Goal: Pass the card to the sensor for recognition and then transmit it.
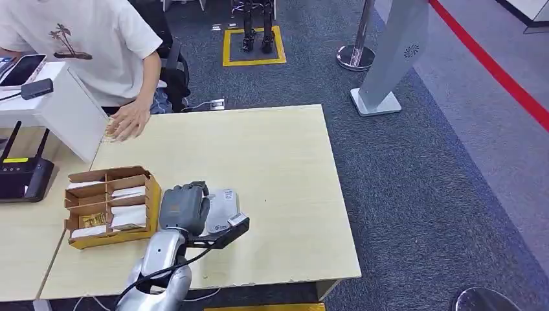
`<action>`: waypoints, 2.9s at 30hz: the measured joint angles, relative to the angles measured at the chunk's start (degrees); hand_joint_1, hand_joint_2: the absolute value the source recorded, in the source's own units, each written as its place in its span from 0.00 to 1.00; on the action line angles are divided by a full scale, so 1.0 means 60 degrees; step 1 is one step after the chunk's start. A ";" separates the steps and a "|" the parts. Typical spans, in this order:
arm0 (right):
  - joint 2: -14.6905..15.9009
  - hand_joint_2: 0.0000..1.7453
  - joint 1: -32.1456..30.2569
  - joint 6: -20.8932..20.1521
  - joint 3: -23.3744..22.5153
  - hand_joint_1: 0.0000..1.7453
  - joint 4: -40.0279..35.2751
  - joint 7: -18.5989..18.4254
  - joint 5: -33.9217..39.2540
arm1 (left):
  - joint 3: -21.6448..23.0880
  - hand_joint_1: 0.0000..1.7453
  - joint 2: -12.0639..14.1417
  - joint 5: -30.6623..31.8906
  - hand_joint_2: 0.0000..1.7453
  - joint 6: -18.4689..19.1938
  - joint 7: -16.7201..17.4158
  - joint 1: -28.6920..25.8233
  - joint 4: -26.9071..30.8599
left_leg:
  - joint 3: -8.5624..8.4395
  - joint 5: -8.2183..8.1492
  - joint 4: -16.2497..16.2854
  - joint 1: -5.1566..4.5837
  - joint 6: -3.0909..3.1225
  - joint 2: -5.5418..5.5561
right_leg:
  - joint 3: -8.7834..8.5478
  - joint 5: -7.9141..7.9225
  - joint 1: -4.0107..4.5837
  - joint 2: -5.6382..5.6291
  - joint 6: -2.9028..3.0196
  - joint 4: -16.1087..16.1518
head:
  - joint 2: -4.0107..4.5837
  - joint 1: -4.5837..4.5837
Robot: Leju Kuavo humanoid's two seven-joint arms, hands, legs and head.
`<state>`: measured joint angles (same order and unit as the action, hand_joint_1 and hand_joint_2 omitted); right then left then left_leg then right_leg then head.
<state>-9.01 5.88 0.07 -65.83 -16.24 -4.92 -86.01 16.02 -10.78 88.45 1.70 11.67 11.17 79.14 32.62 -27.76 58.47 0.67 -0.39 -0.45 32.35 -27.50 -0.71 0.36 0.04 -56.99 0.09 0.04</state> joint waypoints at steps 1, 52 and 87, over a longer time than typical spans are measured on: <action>0.0000 1.00 -0.0001 0.0000 0.0000 0.00 0.0000 0.0000 0.0000 | -0.0004 1.00 0.0000 0.0000 1.00 0.0000 0.0000 0.0004 -0.0025 | 0.0000 0.0000 0.0000 0.0000 0.0000 0.0000 | 0.0000 0.0000 0.0000 0.0000 0.0000 0.0000 | 0.0000 0.0000; 0.0000 1.00 -0.0002 -0.0033 0.0011 0.00 0.0000 -0.0011 -0.0120 | -0.0036 1.00 -0.0313 0.0000 1.00 -0.0627 -0.0433 0.0011 -0.1238 | 0.0002 0.0000 0.0000 -0.0001 0.0000 0.0000 | -0.0001 0.0000 0.0000 0.0001 0.0000 0.0000 | 0.0000 0.0000; 0.0084 1.00 -0.0048 -0.0113 -0.0007 0.00 0.0000 0.0153 0.0015 | -0.2867 1.00 0.2790 0.0000 1.00 0.0827 -0.0346 0.3003 0.0852 | 0.0003 0.0006 -0.0001 0.0006 -0.0007 0.0000 | 0.0000 0.0000 0.0003 -0.0002 0.0001 -0.0008 | 0.0000 0.0000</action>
<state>-8.50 5.60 -0.61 -65.88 -16.24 -4.00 -85.92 -1.18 5.97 88.46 6.67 9.60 29.19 84.26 32.64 -27.73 58.46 0.70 -0.42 -0.45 32.35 -27.50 -0.69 0.35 0.04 -57.04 0.09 0.04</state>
